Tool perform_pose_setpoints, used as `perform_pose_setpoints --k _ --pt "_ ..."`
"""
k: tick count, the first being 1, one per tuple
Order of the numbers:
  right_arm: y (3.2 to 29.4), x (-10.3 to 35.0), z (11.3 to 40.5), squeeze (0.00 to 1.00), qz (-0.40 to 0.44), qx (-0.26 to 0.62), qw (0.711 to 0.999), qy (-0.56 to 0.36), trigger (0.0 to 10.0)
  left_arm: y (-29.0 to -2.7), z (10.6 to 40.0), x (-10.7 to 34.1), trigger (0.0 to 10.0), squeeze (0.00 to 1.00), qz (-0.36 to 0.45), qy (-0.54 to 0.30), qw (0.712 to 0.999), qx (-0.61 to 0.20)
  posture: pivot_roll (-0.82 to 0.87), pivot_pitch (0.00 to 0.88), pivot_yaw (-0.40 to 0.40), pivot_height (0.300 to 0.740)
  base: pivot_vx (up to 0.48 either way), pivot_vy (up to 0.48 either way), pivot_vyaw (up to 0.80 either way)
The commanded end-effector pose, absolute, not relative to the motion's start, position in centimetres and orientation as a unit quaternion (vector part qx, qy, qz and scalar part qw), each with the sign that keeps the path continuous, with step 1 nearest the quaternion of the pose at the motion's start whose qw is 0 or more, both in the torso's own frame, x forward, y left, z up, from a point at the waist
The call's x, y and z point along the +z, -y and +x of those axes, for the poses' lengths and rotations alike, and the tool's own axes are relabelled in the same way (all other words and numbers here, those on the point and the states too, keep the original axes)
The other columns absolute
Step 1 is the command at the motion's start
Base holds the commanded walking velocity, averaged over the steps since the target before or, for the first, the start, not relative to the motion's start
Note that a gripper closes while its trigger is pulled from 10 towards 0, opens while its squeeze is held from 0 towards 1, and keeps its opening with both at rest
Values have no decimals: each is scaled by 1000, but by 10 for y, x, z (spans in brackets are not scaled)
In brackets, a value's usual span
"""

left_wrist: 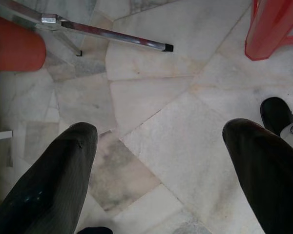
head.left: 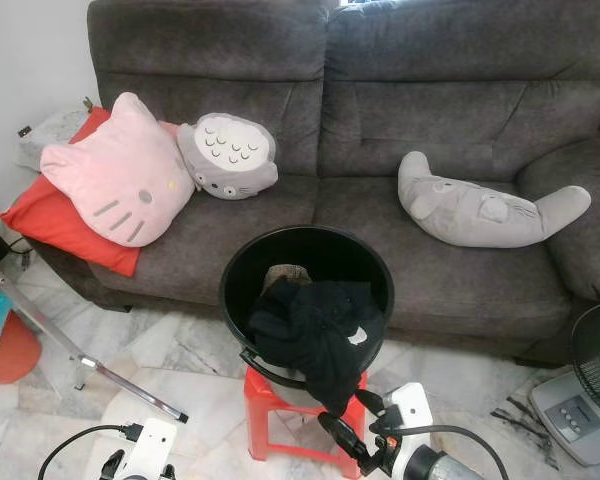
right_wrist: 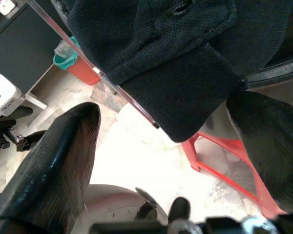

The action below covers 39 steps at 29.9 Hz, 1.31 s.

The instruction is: Hang hanger

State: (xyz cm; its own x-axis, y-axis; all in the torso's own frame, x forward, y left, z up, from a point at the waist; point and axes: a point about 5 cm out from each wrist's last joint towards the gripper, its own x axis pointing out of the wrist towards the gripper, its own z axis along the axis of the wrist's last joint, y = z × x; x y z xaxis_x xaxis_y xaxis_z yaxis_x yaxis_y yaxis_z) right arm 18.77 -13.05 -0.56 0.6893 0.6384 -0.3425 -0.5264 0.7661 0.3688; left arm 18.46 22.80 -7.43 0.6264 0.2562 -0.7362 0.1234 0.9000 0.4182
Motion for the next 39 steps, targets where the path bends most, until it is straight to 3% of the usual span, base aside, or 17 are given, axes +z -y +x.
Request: perform_pose_setpoints --k 1,14,24,39 --pt "132 -8 189 0 120 316 913 -228 10000 -231 182 -75 10000 0 226 -434 871 37 -21 0 76 740 0 0 0" --pt "130 -31 182 0 184 294 905 -247 10000 -231 182 -75 10000 0 229 -435 870 35 -23 0 80 740 0 0 0" --pt "139 -41 194 0 265 242 903 -236 10000 -231 182 -75 10000 0 232 -434 870 35 -23 0 80 740 0 0 0" --pt "127 -30 193 0 279 301 886 -217 10000 -232 182 -74 10000 0 234 -433 870 38 -11 0 82 740 0 0 0"
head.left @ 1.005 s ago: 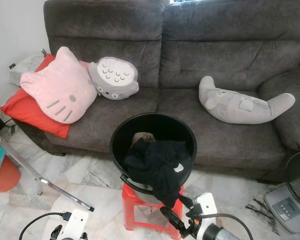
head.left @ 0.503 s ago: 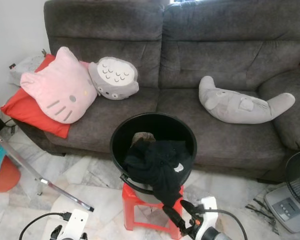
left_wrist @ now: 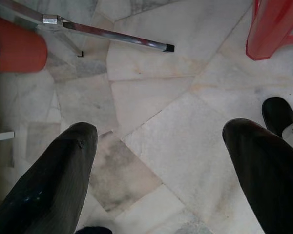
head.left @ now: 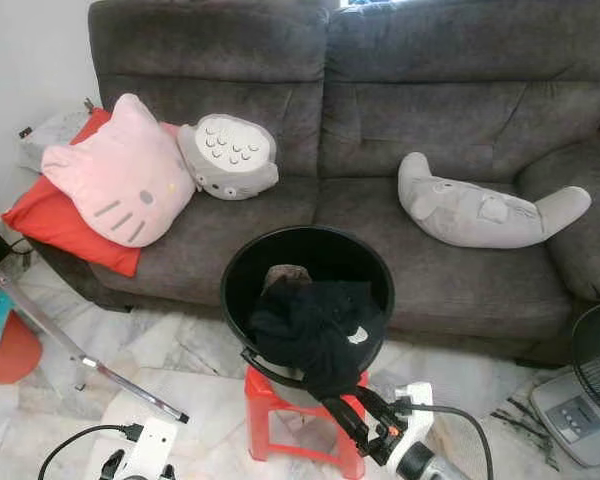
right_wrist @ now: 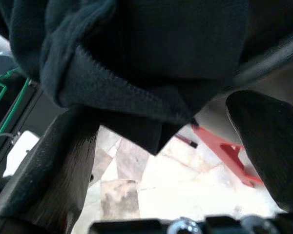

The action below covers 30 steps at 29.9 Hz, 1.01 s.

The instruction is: Hang hanger

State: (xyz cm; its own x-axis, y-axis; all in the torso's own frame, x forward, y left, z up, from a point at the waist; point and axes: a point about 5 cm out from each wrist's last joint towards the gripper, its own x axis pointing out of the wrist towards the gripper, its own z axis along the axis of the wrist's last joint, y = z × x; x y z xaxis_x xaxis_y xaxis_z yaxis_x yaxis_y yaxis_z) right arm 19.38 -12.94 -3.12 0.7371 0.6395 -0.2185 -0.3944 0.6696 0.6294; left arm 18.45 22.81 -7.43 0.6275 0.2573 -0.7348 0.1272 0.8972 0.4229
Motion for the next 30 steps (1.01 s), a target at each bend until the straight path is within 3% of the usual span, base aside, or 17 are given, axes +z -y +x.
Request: perform_pose_setpoints --k 1,30 --pt "127 -30 192 0 275 306 885 -219 10000 -232 182 -74 10000 0 234 -433 870 39 -11 0 82 740 0 0 0" --pt "128 -21 187 0 278 337 873 -216 10000 -233 182 -74 10000 0 239 -432 869 38 -16 0 84 740 0 0 0"
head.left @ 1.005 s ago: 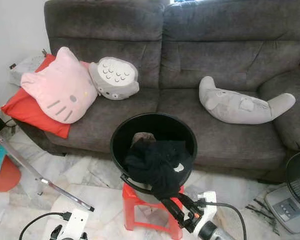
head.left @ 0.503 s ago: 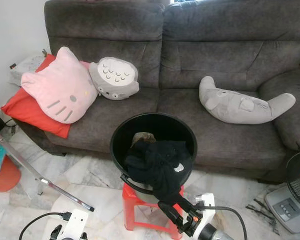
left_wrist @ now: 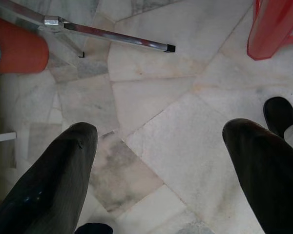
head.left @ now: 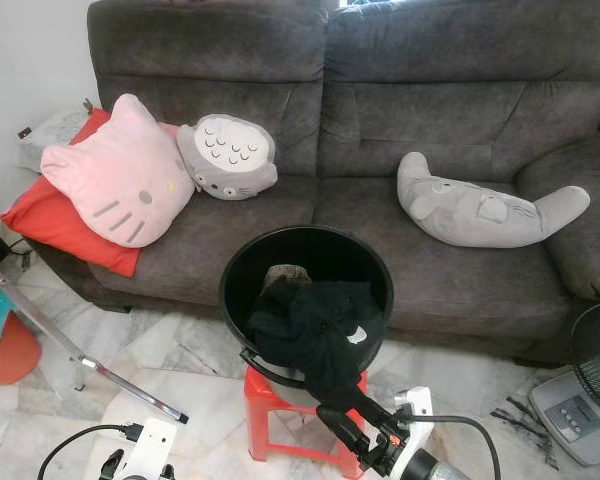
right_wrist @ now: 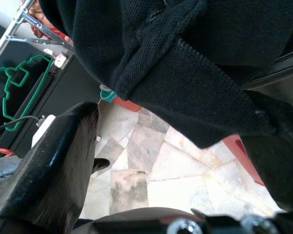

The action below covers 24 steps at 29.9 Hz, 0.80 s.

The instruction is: Hang hanger

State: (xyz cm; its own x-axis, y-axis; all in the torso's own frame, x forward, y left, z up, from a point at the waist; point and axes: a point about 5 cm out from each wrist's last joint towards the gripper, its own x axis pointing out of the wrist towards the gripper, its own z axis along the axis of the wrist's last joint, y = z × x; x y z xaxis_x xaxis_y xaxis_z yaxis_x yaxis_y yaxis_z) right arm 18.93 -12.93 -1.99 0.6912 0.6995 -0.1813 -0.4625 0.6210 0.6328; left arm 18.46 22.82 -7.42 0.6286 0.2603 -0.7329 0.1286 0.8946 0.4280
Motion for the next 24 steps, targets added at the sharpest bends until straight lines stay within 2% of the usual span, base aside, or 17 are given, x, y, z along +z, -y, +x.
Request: perform_pose_setpoints --k 1,6,12,15,16,24 --pt "128 -21 188 0 274 336 875 -216 10000 -233 182 -74 10000 0 239 -432 869 38 -16 0 84 740 0 0 0" --pt "130 -16 196 0 267 339 878 -205 10000 -233 183 -74 10000 0 240 -431 869 38 -15 0 89 740 0 0 0" --pt "127 -13 201 0 255 373 868 -206 10000 -233 183 -74 10000 0 241 -431 869 38 -12 0 90 740 0 0 0" --pt "129 -16 206 0 246 354 877 -211 10000 -233 183 -74 10000 0 241 -431 869 39 -12 0 90 740 0 0 0" --pt "130 -20 211 0 244 320 890 -216 10000 -233 183 -74 10000 0 241 -431 869 39 -12 0 90 740 0 0 0" --pt "124 -23 213 0 249 327 884 -221 10000 -233 184 -74 10000 0 242 -431 868 38 -8 0 90 740 0 0 0"
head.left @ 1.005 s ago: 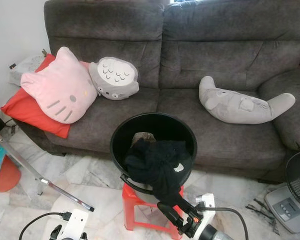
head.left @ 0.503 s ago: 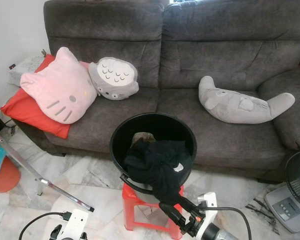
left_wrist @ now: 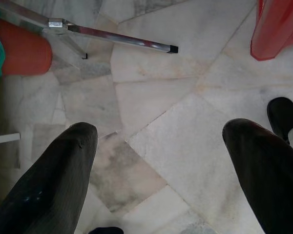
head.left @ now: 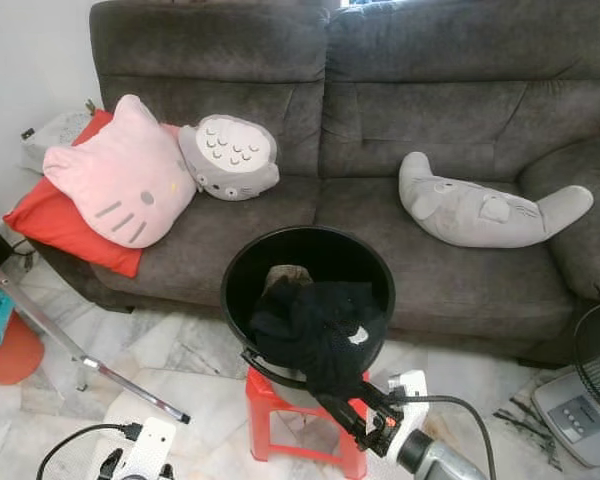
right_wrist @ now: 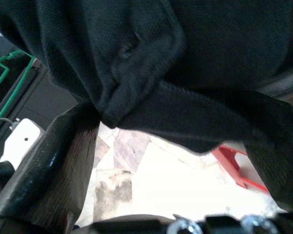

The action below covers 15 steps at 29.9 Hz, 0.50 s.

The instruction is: Hang hanger

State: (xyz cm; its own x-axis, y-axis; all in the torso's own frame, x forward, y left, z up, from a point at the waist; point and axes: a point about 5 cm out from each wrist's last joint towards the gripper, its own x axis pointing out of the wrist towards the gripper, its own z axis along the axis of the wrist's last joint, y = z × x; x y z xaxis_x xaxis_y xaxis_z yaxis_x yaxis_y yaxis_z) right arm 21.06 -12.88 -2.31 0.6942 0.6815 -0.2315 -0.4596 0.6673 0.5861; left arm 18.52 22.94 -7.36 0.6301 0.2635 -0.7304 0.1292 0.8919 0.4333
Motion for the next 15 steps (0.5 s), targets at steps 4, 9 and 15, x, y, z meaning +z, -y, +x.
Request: perform_pose_setpoints --k 4,9,15 --pt "122 -23 214 0 251 330 884 -217 10000 -233 184 -74 10000 0 242 -431 868 39 -8 0 90 740 0 0 0" --pt "121 -22 213 0 254 341 879 -216 10000 -233 184 -74 10000 0 243 -431 868 40 -6 0 89 740 0 0 0" --pt "121 -24 209 0 239 354 876 -224 10000 -233 184 -74 10000 0 245 -432 867 39 -8 0 90 740 0 0 0"
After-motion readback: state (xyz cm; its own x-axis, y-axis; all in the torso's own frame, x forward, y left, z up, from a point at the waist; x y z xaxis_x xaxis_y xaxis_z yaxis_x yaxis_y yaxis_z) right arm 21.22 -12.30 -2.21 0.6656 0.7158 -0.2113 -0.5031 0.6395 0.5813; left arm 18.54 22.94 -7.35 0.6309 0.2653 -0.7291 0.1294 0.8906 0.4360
